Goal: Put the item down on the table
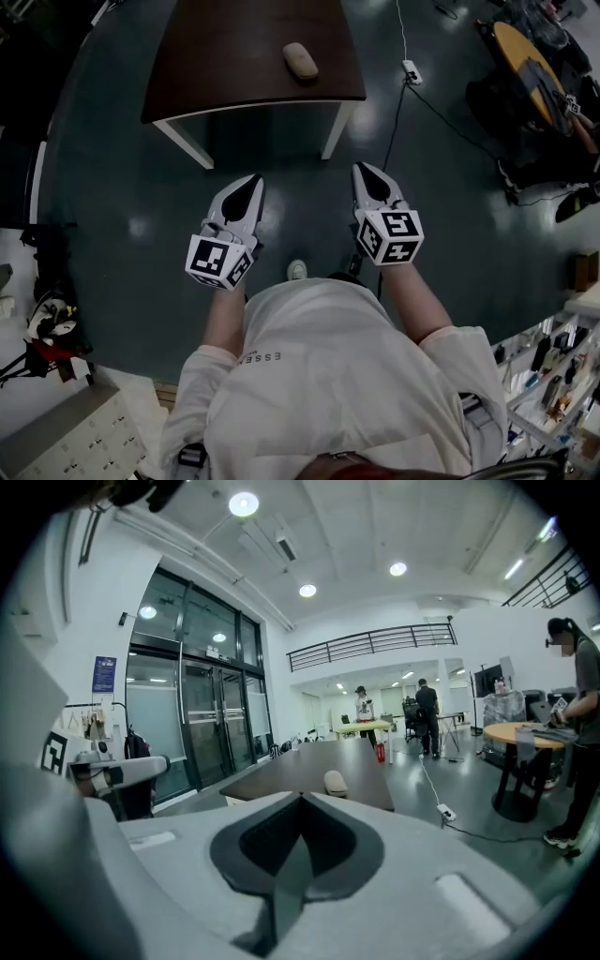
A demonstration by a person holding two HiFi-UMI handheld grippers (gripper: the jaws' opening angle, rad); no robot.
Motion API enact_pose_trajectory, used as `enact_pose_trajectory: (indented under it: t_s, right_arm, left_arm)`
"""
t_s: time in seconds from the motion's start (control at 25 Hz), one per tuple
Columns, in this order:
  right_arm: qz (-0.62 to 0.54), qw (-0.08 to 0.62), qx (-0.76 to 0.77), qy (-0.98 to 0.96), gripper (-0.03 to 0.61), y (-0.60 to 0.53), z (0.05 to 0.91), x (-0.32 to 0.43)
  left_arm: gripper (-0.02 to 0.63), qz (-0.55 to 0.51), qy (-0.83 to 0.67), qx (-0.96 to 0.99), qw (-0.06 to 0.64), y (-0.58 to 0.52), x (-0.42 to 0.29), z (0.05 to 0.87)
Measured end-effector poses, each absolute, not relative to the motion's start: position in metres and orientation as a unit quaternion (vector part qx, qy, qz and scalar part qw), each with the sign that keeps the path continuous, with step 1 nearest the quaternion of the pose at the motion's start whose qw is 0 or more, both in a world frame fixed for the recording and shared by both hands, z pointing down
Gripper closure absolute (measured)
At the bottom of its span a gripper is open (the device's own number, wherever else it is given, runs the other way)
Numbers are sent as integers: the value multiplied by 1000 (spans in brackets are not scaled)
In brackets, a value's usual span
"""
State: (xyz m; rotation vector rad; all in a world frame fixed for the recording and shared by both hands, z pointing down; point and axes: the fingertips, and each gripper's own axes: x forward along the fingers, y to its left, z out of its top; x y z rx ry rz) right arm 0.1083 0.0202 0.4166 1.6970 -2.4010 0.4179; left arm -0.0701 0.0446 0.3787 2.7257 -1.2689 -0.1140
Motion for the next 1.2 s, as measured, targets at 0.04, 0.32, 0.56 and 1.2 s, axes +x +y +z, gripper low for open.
enact_pose_trajectory:
  t_s: [0.04, 0.32, 0.56, 1.2]
  right_arm:
    - [137, 85, 566, -808, 592, 24, 415, 106]
    - [126, 77, 545, -825, 591, 49, 408, 87]
    - [117, 70, 538, -832, 592, 69, 403, 92]
    - [91, 86, 533, -837, 591, 77, 396, 91]
  left_arm:
    - [604, -38, -423, 903, 63, 47, -71, 377]
    - [604, -41, -430, 900, 62, 68, -70, 370]
    - [604, -42, -425, 902, 60, 83, -55, 375]
    - [604, -47, -414, 908, 44, 90, -43, 361]
